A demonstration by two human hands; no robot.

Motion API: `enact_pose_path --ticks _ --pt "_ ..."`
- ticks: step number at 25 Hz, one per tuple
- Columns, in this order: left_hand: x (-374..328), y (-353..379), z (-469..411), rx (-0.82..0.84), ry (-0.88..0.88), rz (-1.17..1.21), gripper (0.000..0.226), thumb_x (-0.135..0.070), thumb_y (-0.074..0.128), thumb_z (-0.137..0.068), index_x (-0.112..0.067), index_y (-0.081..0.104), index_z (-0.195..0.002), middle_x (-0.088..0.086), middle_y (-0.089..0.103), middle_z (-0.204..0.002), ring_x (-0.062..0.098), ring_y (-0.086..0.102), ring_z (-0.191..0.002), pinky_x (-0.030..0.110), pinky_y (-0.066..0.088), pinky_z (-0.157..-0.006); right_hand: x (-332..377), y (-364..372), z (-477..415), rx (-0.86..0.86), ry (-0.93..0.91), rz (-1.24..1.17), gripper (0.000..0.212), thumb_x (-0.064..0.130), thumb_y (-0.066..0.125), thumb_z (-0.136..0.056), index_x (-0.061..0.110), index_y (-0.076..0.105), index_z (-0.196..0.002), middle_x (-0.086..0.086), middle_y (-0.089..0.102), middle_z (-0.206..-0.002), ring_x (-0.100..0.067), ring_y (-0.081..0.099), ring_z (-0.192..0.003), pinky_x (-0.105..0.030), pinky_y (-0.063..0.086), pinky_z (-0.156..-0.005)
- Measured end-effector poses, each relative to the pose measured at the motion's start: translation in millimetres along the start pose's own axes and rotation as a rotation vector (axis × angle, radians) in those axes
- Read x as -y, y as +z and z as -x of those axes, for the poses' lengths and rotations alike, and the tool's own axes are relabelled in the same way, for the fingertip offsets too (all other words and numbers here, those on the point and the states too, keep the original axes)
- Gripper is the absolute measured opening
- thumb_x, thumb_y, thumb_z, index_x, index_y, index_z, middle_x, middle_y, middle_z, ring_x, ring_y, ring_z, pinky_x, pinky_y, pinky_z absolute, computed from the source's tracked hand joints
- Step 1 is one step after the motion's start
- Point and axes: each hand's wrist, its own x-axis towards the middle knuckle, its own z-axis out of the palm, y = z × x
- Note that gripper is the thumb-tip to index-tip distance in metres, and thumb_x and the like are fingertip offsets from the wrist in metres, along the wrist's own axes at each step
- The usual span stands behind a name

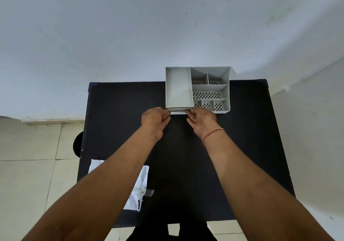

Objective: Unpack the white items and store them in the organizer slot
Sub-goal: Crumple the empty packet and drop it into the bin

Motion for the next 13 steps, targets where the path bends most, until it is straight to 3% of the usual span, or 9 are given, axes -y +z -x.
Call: enact_pose_path --ticks 3,7,10,13 --pt "-4.7 -15.1 2.7 0.034 -0.073 0.127 0.021 0.013 0.057 -0.099 -0.006 0.063 -0.106 0.017 0.074 -0.104 0.027 0.078 -0.100 0.042 0.062 -0.096 -5.7 -0.7 9.4 0.026 0.052 -0.126 0.032 -0.006 0.051 -0.103 -0.004 0.057 -0.134 -0.011 0.070 -0.101 -0.025 0.070 -0.120 -0.044 0.048 -0.113" --pt "-6.7 -57.5 11.9 0.046 -0.136 0.074 0.009 0.002 0.061 -0.102 -0.003 0.068 -0.105 0.016 0.072 -0.106 0.029 0.076 -0.108 0.044 0.061 -0.098 -26.8 5.2 23.3 0.047 0.061 -0.056 0.017 0.003 0.052 -0.102 0.002 0.066 -0.111 -0.013 0.073 -0.111 -0.021 0.072 -0.101 -0.044 0.053 -0.102" --pt "-7.1 -99.5 28.0 -0.049 -0.156 -0.055 0.010 -0.009 0.065 -0.102 -0.007 0.072 -0.109 0.013 0.074 -0.107 0.028 0.076 -0.107 0.044 0.062 -0.090 -58.0 20.1 44.8 0.152 0.102 0.152 0.012 0.015 0.059 -0.102 0.011 0.070 -0.105 -0.008 0.075 -0.106 -0.022 0.073 -0.101 -0.044 0.054 -0.093" --pt "2.8 -145.1 43.7 -0.177 -0.154 -0.180 0.015 -0.014 0.069 -0.101 -0.006 0.073 -0.114 0.012 0.073 -0.109 0.026 0.073 -0.104 0.042 0.061 -0.081 -99.9 33.3 62.9 0.272 0.124 0.514 0.010 0.023 0.063 -0.101 0.021 0.069 -0.108 -0.006 0.075 -0.113 -0.023 0.071 -0.106 -0.044 0.055 -0.091"
